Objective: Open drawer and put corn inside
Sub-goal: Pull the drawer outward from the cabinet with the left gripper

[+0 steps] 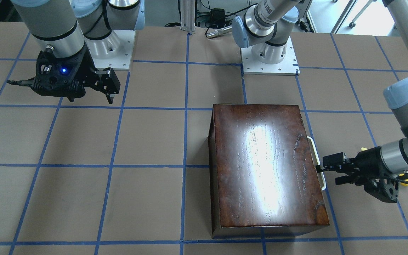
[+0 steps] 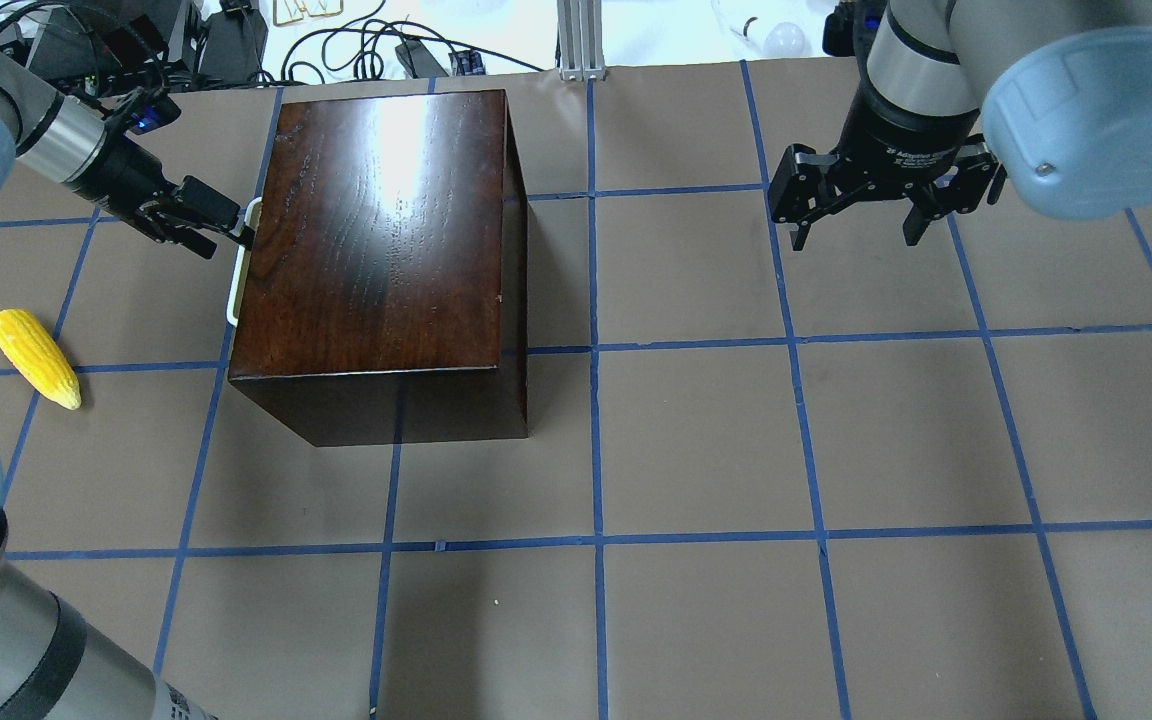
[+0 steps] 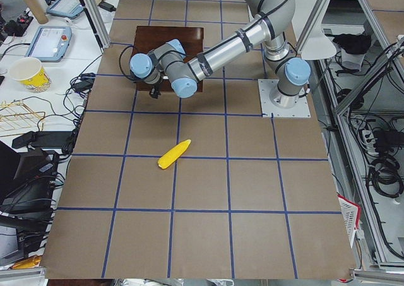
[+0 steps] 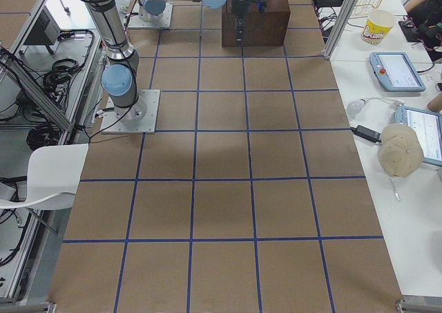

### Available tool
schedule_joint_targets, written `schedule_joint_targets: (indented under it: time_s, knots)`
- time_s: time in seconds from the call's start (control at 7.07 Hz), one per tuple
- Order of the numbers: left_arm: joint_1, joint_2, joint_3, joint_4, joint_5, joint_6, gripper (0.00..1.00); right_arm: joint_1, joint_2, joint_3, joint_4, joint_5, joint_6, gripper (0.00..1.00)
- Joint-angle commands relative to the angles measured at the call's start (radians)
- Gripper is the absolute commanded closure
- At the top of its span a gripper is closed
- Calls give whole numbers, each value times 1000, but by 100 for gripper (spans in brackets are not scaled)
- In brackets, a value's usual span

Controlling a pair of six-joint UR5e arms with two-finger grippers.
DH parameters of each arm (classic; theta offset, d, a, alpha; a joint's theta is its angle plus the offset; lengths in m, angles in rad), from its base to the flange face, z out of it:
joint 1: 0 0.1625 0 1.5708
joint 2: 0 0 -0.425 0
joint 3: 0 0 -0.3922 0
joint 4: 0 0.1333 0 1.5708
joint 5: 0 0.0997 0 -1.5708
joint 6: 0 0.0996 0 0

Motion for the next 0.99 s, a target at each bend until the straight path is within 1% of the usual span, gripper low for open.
schedule_joint_targets:
  time_s: [0.0,0.28,0.85]
  knots:
    - [0,-2,4,2,25,21,0,0,0,0,1,0,0,0]
    - [2,0,7,6,51,40,0,0,0,0,0,0,0,0]
    - [2,-5,33,8,68,73,0,0,0,0,1,0,0,0]
